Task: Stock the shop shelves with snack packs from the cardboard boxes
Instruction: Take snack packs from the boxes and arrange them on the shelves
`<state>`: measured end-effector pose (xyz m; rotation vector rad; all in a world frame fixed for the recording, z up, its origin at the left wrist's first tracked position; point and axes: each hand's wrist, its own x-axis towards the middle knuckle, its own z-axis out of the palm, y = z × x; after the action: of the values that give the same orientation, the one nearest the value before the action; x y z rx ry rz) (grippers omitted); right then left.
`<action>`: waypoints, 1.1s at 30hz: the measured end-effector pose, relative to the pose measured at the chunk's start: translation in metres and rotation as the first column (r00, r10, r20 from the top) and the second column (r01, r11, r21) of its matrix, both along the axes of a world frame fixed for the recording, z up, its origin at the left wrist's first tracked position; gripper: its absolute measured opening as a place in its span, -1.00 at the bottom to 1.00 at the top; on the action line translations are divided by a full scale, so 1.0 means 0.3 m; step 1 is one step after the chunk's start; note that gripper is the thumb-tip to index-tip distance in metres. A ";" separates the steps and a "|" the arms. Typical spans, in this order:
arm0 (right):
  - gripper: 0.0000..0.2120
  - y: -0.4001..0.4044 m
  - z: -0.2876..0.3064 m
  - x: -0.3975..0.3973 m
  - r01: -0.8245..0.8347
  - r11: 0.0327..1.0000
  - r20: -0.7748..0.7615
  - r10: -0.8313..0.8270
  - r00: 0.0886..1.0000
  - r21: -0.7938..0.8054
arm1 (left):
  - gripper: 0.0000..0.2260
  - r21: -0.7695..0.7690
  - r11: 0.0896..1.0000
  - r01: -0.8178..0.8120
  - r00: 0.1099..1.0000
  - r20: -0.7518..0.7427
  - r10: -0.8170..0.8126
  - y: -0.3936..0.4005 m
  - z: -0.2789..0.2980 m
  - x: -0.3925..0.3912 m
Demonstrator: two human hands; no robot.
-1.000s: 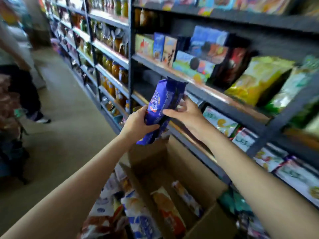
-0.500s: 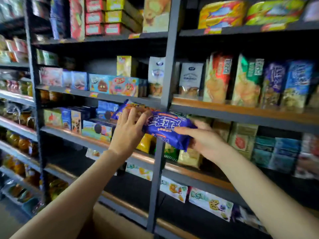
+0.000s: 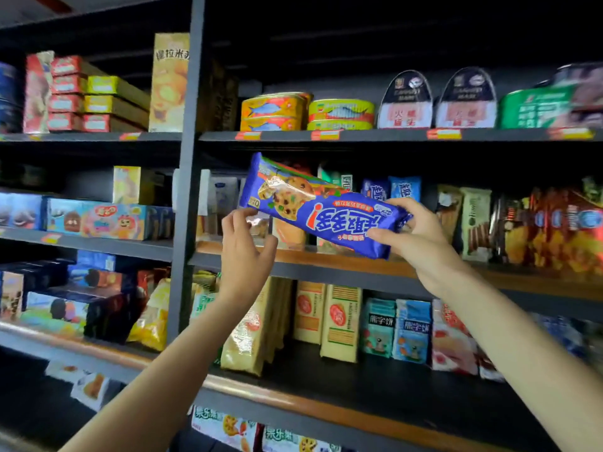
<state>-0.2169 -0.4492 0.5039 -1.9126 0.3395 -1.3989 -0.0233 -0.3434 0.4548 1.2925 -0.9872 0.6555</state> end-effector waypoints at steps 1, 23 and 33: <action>-0.63 -0.015 0.009 -0.023 0.029 1.000 0.006 -0.029 1.000 -0.006 | -0.64 -0.001 1.000 0.005 1.000 -0.011 -0.005 -0.024 0.008 -0.015; -0.82 -0.321 0.061 0.018 0.202 0.964 -0.247 -0.156 0.956 0.173 | -0.79 0.046 0.594 0.803 0.491 -0.616 -0.616 -0.549 0.267 -0.097; -0.37 -0.559 0.145 0.107 0.162 0.980 -0.503 -0.082 0.861 0.117 | -0.59 0.133 0.486 0.864 0.473 -0.547 -0.691 -0.718 0.331 -0.042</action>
<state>-0.1847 -0.6169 0.5474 -2.1276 0.8067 -0.8982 -0.0358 -0.5589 0.5540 1.0487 -1.2384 -0.6074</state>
